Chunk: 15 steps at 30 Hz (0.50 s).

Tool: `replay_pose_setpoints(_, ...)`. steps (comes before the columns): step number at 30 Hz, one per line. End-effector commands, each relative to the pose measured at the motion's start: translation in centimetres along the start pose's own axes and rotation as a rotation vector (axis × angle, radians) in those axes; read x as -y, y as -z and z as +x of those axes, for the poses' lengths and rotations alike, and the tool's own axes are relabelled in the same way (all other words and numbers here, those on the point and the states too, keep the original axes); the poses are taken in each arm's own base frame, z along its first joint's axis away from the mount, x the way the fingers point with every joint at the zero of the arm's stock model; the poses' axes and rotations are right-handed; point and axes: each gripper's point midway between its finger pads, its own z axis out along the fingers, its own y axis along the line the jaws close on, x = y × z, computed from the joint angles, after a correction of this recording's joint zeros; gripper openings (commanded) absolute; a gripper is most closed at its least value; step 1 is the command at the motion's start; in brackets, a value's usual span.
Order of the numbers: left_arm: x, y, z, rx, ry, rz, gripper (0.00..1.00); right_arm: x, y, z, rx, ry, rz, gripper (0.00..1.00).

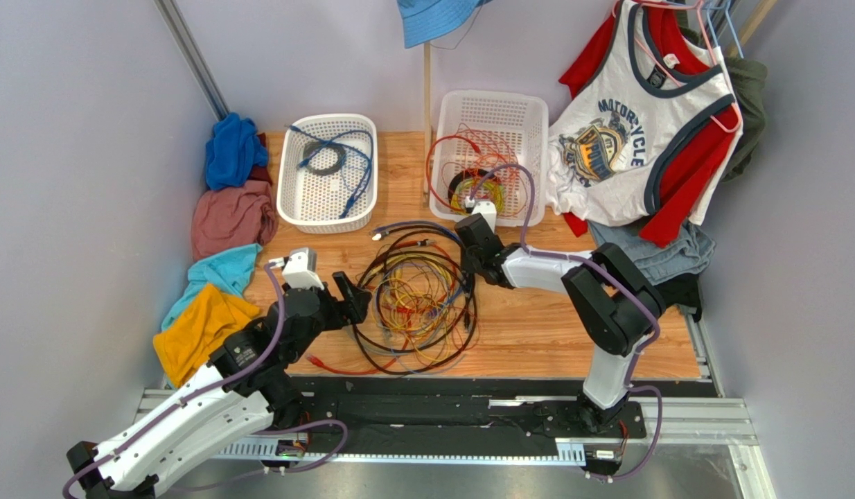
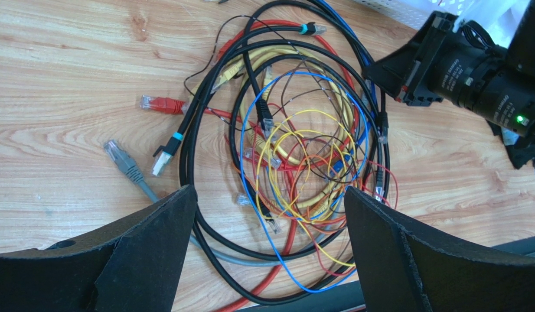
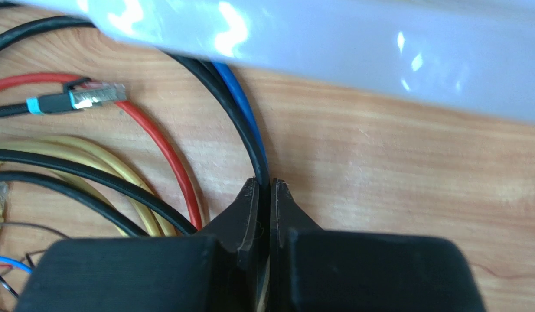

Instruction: Untangle the cables

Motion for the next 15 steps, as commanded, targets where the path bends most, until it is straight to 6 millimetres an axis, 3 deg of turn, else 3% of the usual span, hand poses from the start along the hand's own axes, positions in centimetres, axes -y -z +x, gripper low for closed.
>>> replay_pose_setpoints(1, 0.4, 0.0, -0.2, 0.011, 0.027, 0.017, 0.92, 0.2, 4.1, -0.9, 0.065, -0.015, -0.029, 0.00)
replay_pose_setpoints(2, 0.4, 0.0, -0.2, 0.010, 0.028, 0.018, 0.92, 0.3, 5.4, -1.2, 0.100, -0.008, -0.036, 0.00)
replay_pose_setpoints(3, 0.3, 0.0, -0.2, 0.012, 0.028, 0.016, 0.92, -1.4, 8.8, -3.8, 0.199, -0.013, -0.110, 0.00)
replay_pose_setpoints(5, 0.3, 0.1, -0.4, 0.018, 0.029, 0.018, 0.92, -2.4, 12.2, -5.5, 0.291, 0.036, -0.151, 0.00)
replay_pose_setpoints(6, 0.3, 0.2, -0.5, 0.021, 0.030, 0.018, 0.92, -3.9, 15.9, -7.4, 0.374, 0.034, -0.228, 0.00)
replay_pose_setpoints(10, 0.4, 0.3, -0.9, 0.037, 0.033, 0.020, 0.92, -6.3, 23.1, -10.7, 0.516, 0.060, -0.376, 0.00)
replay_pose_setpoints(11, 0.4, 0.3, -1.0, 0.040, 0.035, 0.017, 0.92, -7.1, 24.7, -11.3, 0.535, 0.073, -0.411, 0.00)
replay_pose_setpoints(15, 0.5, 0.8, -2.0, 0.066, 0.036, 0.015, 0.92, -8.7, 26.8, -10.6, 0.505, 0.123, -0.491, 0.00)
